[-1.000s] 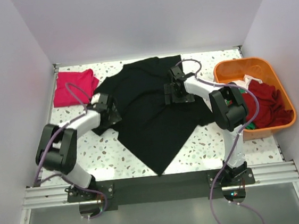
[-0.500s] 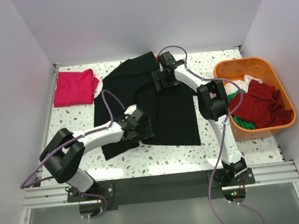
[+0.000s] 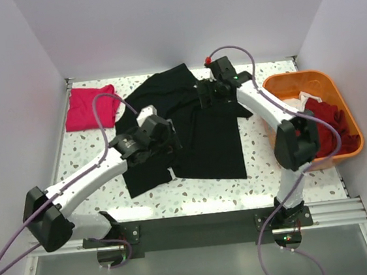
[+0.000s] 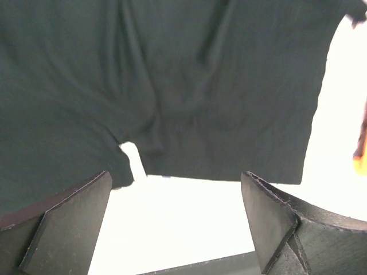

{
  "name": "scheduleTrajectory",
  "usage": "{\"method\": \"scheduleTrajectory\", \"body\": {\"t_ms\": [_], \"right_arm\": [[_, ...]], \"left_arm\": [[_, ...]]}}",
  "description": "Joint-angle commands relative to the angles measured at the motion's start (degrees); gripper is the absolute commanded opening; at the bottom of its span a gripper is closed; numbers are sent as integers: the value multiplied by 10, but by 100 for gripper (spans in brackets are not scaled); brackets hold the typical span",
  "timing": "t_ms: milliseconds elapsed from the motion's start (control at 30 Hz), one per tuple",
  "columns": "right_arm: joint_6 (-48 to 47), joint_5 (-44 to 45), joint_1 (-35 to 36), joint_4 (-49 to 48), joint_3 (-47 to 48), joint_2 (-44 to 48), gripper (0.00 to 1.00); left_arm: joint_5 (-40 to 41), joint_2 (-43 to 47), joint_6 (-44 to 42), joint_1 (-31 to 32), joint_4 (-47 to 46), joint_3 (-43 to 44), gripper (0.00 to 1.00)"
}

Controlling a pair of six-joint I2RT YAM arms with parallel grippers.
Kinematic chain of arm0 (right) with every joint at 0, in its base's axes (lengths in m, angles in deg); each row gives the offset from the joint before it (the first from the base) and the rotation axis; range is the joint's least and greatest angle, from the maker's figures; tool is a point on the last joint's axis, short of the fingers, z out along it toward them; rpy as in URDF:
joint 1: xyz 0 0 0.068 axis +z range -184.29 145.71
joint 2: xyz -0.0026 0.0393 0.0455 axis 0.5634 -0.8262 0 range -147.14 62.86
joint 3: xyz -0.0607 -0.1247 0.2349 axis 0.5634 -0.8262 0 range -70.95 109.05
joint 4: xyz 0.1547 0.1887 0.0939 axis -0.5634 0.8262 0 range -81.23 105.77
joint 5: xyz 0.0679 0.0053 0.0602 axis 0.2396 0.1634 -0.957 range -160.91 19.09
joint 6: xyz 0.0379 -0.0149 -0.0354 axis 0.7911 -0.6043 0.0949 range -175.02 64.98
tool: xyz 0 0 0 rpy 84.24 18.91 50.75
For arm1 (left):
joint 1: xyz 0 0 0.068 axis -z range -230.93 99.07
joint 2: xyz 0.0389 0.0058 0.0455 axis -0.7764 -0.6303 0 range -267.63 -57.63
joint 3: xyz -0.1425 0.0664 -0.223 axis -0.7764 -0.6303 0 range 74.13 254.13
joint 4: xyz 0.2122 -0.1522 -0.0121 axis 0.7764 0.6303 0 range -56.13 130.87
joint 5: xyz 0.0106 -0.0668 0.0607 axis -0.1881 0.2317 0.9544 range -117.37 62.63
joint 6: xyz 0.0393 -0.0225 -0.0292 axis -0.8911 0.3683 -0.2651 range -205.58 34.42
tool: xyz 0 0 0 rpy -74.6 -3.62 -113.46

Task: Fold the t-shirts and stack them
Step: Flatten the tshirt out

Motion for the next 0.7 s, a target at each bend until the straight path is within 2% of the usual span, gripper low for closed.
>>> {"method": "scheduleTrajectory", "body": {"t_ms": [0,100,167,300,500,667], "right_arm": [[60,-24,17,-50,-89,94,99],[94,-10,35,-55,-128,100,99],[131,36,29,-33,-113,76,99],[161,55,9,-8,-56,25,99],[140,12,-37,-17,17,-74,99],[101,22,-45,11,117,-157,99]], "left_arm": [[20,9,-70,-77,-2,5,100],[11,-10,-114,-143,-58,15,100],[12,-46,-143,-168,-85,32,100],[-2,-132,-166,-229,-102,91,100],[-53,-252,-175,-263,-123,120,100],[-38,-315,-178,-266,-127,123,100]]}}
